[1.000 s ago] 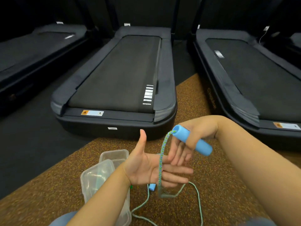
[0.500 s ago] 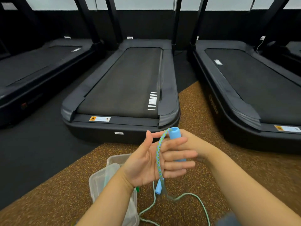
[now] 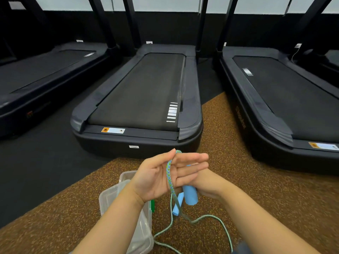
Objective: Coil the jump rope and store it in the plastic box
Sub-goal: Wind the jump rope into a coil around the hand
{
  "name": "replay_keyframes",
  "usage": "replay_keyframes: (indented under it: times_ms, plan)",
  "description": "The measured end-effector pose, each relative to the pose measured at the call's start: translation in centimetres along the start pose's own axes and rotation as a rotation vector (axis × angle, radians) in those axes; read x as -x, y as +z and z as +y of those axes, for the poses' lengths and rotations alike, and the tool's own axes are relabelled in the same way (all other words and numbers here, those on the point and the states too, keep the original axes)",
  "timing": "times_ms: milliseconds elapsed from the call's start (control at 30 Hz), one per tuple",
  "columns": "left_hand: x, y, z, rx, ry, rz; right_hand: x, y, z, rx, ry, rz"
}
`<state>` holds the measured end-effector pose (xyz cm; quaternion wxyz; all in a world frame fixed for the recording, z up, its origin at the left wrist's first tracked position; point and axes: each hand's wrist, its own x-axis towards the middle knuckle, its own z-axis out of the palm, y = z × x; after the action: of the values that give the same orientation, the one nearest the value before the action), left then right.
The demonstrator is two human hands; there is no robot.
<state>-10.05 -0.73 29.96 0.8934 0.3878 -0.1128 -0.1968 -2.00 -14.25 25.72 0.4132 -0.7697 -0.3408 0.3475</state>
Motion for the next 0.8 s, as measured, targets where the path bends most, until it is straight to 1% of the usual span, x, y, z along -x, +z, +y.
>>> replay_keyframes:
  times_ms: [67,133,200,267,400,467,567,633,733,800]
  plan:
    - [0.0,0.0,0.3,0.016,0.044,-0.022,0.8,0.5,-1.6,-0.095,-0.024,-0.037]
    - [0.0,0.0,0.7,0.019,0.091,-0.007,1.4,0.8,-2.3,-0.170,-0.039,-0.044]
    - [0.1,0.0,1.1,-0.022,0.124,0.017,2.0,1.2,-2.6,-0.279,-0.049,-0.082]
    - [0.2,0.0,1.3,-0.007,0.151,0.021,2.5,1.4,-2.8,-0.366,-0.046,-0.119]
    - [0.2,-0.5,1.8,0.016,0.245,0.072,2.4,2.0,-2.0,-0.424,-0.032,-0.086]
    - [0.2,-0.9,2.0,0.049,0.280,0.074,2.2,2.4,-1.4,-0.467,0.005,-0.064]
    - [0.3,-1.4,2.3,0.078,0.327,0.110,1.8,2.8,-0.7,-0.428,0.034,-0.089]
    - [0.4,-1.8,2.5,0.092,0.354,0.130,1.7,3.1,-0.4,-0.361,0.053,-0.074]
    - [0.3,-2.4,2.4,0.076,0.335,0.164,1.7,3.2,-0.1,-0.211,0.062,-0.017]
    - [0.2,-2.7,2.1,0.034,0.302,0.199,2.0,3.0,-0.4,-0.054,0.042,0.039]
